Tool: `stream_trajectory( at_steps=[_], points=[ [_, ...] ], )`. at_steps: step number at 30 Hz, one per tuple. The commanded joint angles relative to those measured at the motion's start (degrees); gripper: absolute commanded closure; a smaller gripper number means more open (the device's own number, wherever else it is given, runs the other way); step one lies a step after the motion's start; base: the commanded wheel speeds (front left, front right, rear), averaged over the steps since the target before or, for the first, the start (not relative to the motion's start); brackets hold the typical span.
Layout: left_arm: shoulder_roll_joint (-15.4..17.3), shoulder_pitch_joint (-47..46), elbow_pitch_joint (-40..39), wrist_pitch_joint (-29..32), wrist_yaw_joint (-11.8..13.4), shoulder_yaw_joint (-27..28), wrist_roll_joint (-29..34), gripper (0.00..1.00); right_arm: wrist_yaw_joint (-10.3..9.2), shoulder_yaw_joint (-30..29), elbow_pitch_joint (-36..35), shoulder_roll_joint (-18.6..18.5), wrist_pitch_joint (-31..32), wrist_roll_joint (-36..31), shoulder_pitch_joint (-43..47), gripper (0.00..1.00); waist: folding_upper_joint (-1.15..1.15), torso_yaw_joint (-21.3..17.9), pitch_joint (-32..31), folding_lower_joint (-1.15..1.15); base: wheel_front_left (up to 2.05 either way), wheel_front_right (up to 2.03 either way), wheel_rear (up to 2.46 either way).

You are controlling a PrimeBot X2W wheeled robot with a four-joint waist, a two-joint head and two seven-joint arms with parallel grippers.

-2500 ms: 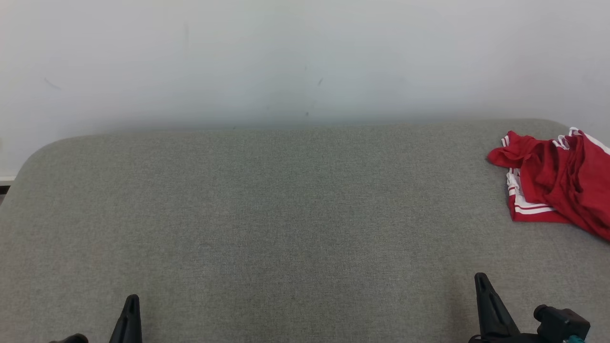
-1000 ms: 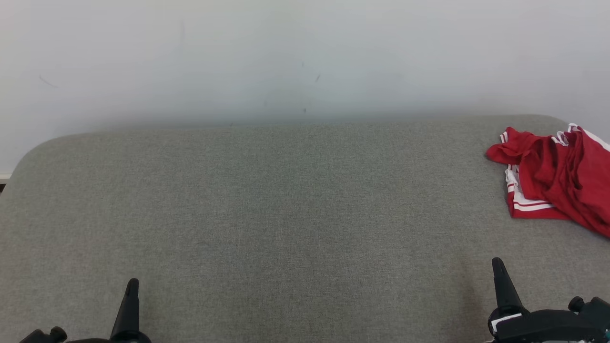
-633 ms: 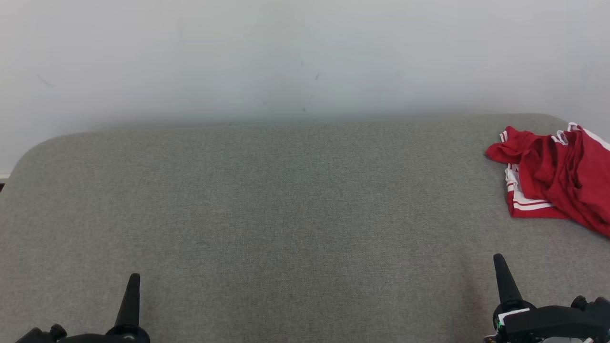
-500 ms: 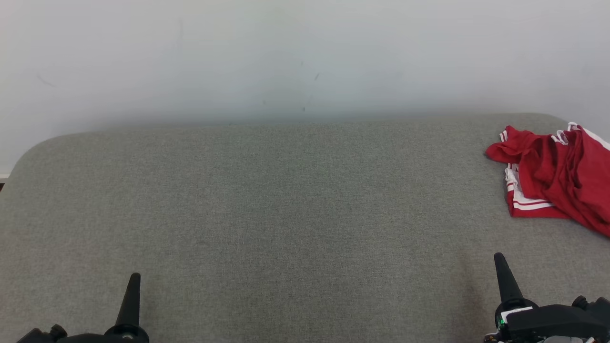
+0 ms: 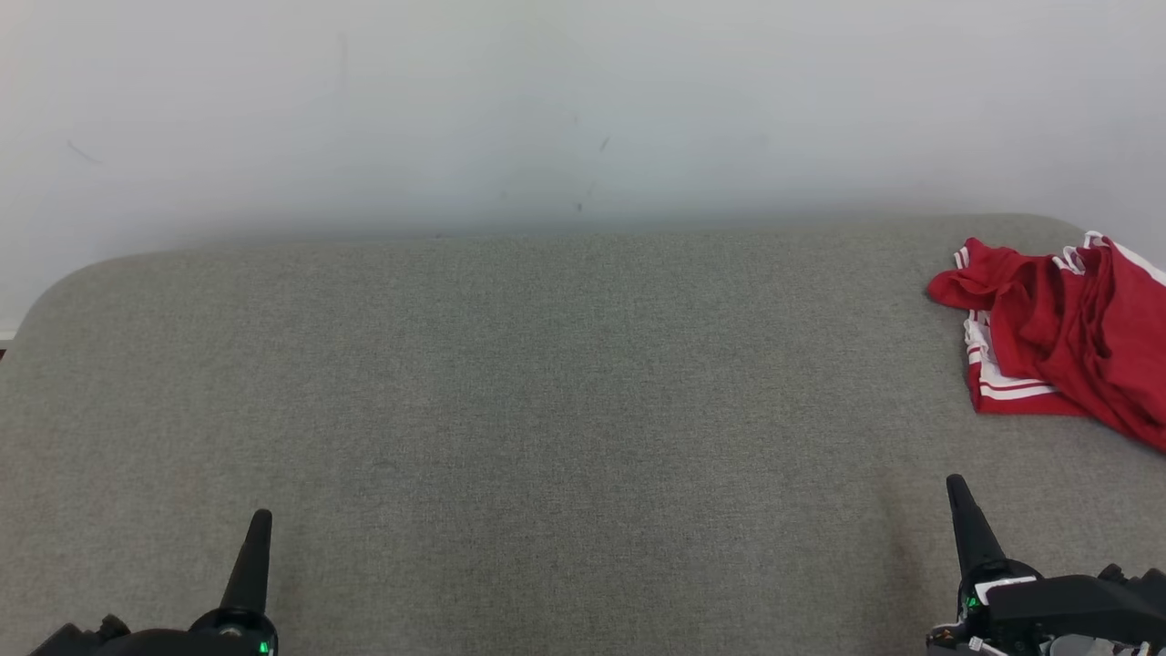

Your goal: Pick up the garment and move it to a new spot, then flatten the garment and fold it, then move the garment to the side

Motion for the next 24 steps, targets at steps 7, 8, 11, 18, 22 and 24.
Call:
stream_trajectory(
  at_steps=[7,8,11,18,22,24],
  points=[
    [-0.14,-1.23,-0.26,1.09,0.04,0.27,-4.19,1.00,-0.10,-0.62,-0.46,0.20,1.00,3.89,-0.97,1.00,0.00,-0.05,0.10,0.01,0.00,0.00,0.00],
    [-0.15,-1.27,-0.25,1.18,0.04,0.28,-4.67,1.00,-0.11,-0.69,-0.46,0.22,1.09,4.35,-1.03,1.00,0.00,-0.06,0.11,0.01,0.00,0.00,0.00],
    [-0.20,-1.44,-0.23,1.55,0.04,0.32,-5.87,1.00,-0.11,-0.84,-0.46,0.25,1.53,5.80,-1.18,1.00,0.00,-0.09,0.15,0.01,0.00,0.00,0.00],
    [-0.28,-1.69,-0.17,2.47,0.05,0.39,-9.30,1.00,-0.11,-1.27,-0.46,0.38,2.41,9.25,-1.39,1.00,0.00,-0.16,0.26,0.01,0.00,0.00,0.00],
    [-0.35,-1.86,-0.13,2.87,0.05,0.44,-11.11,1.00,-0.11,-1.47,-0.46,0.43,2.78,10.80,-1.55,1.00,0.00,-0.19,0.32,0.01,0.00,0.00,0.00],
    [-0.38,-1.92,-0.12,3.10,0.05,0.45,-11.97,1.00,-0.12,-1.55,-0.47,0.46,2.99,11.69,-1.57,1.00,0.00,-0.21,0.35,0.01,0.00,0.00,0.00]
  ],
)
